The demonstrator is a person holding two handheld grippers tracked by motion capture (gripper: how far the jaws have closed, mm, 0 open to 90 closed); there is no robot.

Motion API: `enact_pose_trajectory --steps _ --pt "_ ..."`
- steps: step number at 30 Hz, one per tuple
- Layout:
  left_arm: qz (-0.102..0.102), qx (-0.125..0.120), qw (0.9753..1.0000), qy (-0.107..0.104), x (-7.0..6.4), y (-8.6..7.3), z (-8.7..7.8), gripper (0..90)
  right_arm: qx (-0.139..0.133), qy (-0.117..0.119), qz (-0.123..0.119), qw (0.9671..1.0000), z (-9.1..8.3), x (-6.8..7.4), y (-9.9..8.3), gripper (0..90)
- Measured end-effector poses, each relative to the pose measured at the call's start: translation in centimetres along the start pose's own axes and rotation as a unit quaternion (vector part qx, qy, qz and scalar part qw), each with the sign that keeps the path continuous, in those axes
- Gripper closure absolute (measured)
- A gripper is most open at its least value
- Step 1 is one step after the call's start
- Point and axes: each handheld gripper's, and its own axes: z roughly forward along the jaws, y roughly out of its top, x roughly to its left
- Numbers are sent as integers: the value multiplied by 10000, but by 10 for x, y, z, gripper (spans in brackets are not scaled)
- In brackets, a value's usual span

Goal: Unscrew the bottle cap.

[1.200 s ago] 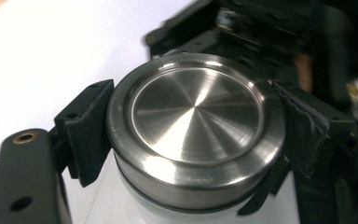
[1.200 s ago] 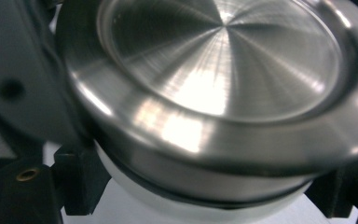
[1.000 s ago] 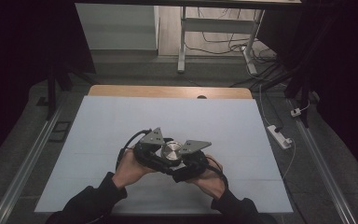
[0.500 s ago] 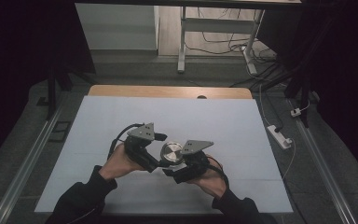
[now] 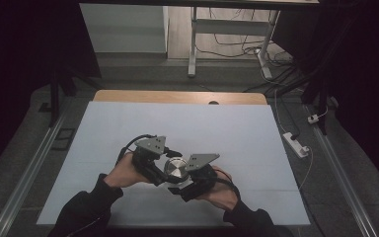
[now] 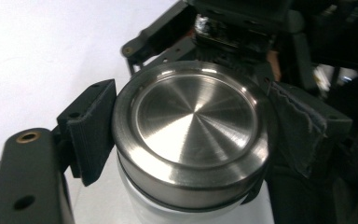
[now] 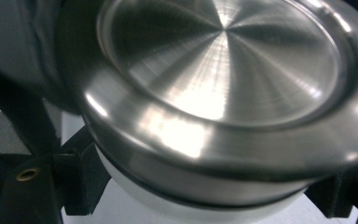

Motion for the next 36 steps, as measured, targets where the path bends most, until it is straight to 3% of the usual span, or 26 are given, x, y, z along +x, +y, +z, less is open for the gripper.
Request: enact_pose_trajectory --steps 2,5,9,12,13,15,16,19,21,25,27,29,31,32,36 --pt "-147 8 9994 312 -3 2 4 202 4 -132 114 9998 -1 -2 0 155" --pt "-408 -33 9962 765 -7 5 12 202 48 -370 284 9989 -2 -7 -2 155" --pt "-698 -240 9883 1335 -15 8 22 202 20 -589 535 9968 -3 -12 -4 155" --pt "-793 -322 9841 1554 -17 8 25 200 14 -773 604 9952 -4 -13 -4 155" --pt "-786 -351 9850 1496 -16 8 25 195 10 -830 614 9947 -4 -13 -4 155" --pt "-845 -359 9889 1165 -12 10 22 106 -35 -822 639 9946 -4 -13 -4 155" --pt "-804 -328 9898 1131 -11 11 20 78 -50 -796 648 9947 -5 -13 -4 155" --pt "-514 -140 9938 975 -7 11 8 50 -98 -607 635 9961 -6 -13 -4 155" --pt "-249 31 9978 620 -4 9 0 54 -107 -449 554 9974 -6 -13 -3 155" --pt "32 100 9999 127 1 2 -10 68 -75 -72 263 9996 -3 -5 -1 155" --pt "112 83 9997 -187 2 -1 -10 87 -42 59 63 10000 0 0 0 155" --pt "215 93 9992 -333 2 -2 -8 116 0 138 -47 9999 2 4 1 155" --pt "322 110 9984 -445 0 -3 -5 164 23 182 -107 9998 3 7 2 155" --pt "349 82 9986 -391 -1 -3 -4 191 40 174 -113 9998 3 7 2 155" --pt "122 -29 9999 -38 -2 -1 -1 200 59 -6 -41 10000 1 4 2 155"
